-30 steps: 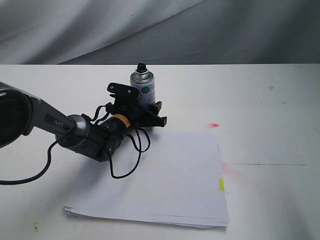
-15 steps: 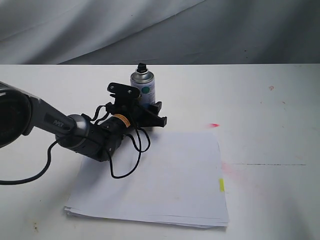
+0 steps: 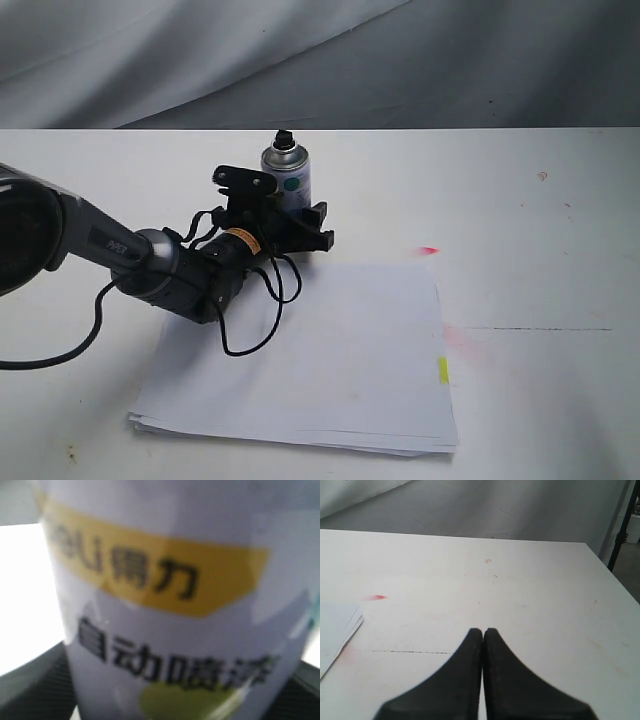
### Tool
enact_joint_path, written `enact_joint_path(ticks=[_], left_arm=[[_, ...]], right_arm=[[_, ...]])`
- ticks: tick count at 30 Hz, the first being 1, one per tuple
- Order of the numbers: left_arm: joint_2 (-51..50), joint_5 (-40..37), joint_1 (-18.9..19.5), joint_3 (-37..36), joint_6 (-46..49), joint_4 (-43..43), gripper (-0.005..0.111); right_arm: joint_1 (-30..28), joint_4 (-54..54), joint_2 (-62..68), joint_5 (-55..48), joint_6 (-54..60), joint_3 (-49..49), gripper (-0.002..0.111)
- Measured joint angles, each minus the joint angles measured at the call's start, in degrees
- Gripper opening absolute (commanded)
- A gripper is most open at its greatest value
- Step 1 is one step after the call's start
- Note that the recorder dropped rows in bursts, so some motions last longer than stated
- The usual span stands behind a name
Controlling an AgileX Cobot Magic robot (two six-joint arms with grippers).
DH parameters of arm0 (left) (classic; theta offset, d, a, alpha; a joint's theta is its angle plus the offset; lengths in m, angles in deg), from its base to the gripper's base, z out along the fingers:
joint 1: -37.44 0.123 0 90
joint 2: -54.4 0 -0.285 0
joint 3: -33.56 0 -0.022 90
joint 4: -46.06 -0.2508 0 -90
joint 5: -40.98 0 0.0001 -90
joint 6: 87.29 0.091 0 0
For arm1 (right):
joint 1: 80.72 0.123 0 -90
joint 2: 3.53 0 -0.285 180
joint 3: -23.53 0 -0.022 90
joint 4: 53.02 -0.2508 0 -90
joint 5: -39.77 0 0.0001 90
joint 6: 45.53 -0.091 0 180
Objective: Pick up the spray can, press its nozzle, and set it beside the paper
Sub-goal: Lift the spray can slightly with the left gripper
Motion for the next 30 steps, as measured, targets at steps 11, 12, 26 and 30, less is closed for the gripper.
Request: enact_joint_path(ticks=[11,12,26,30], left_arm=[[0.0,1.6,0.7,0.0,-1.8,0.0,0.080],[0.0,1.7,0.7,0.0,-1.8,0.0,0.080],[0.0,4.5,0.7,0.0,-1.8,-0.7,0.004],[0.2,3.8,0.7,0.1,-1.8,-0.7,0.000]], right_arm=[[0.0,0.0,0.0,0.0,0.0,0.0,0.000],[0.0,0.0,0.0,0.0,0.0,0.0,0.000],[0.0,0.0,0.0,0.0,0.0,0.0,0.000],[0.0,0.0,0.0,0.0,0.0,0.0,0.000]])
